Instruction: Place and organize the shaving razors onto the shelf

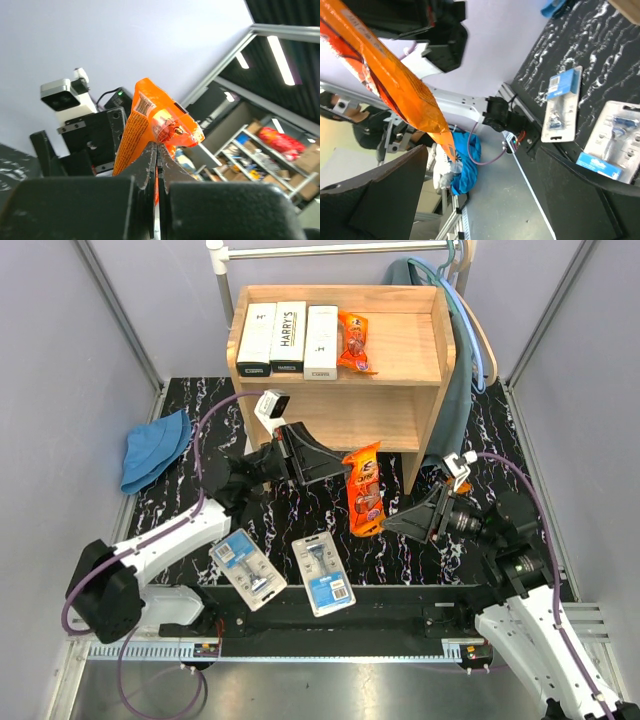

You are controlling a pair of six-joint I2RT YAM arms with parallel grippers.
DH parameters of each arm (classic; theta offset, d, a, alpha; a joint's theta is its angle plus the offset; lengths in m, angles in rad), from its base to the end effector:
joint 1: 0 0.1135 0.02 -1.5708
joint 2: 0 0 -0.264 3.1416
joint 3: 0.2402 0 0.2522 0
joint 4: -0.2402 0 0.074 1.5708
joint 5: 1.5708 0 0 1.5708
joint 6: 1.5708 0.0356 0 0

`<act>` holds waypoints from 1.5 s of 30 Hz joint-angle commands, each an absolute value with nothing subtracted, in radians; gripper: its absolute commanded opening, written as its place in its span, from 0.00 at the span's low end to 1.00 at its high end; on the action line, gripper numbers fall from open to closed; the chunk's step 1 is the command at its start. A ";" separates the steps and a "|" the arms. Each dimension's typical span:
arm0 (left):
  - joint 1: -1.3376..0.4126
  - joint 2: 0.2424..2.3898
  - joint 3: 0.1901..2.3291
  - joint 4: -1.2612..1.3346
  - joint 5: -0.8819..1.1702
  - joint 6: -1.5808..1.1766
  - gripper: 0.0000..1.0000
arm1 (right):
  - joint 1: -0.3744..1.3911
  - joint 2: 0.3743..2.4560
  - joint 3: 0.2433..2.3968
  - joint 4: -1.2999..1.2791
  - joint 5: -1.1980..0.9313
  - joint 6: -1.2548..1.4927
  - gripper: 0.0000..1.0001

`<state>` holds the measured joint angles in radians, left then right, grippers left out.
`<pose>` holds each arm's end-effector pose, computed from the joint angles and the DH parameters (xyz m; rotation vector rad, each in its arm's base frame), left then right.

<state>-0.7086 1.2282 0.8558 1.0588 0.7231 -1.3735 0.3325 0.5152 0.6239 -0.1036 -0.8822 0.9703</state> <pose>0.1815 -0.1866 0.3927 0.4562 1.2835 -2.1432 0.1081 0.0664 0.3303 -0.2290 1.8347 1.6451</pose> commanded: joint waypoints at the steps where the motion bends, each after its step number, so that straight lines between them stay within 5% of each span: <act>1: -0.699 1.284 0.851 1.394 0.770 -1.561 0.00 | 0.330 0.489 0.586 0.142 -0.931 1.107 1.00; 16: -0.701 1.347 0.836 1.457 0.744 -1.595 0.00 | 0.330 0.502 0.552 0.396 -0.959 1.267 0.98; 33: -0.707 1.420 0.831 1.526 0.700 -1.626 0.00 | 0.368 0.535 0.571 0.314 -0.959 1.206 0.87; 40: -0.727 1.462 0.859 1.554 0.675 -1.641 0.00 | 0.465 0.563 0.561 0.310 -0.885 1.167 0.76; 45: -0.736 1.486 0.864 1.577 0.667 -1.657 0.00 | 0.544 0.606 0.554 0.328 -0.818 1.144 0.58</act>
<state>-0.7280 1.4708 0.8223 1.2888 0.7052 -1.6447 0.4976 0.5804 0.5510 0.2939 -0.8829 1.1851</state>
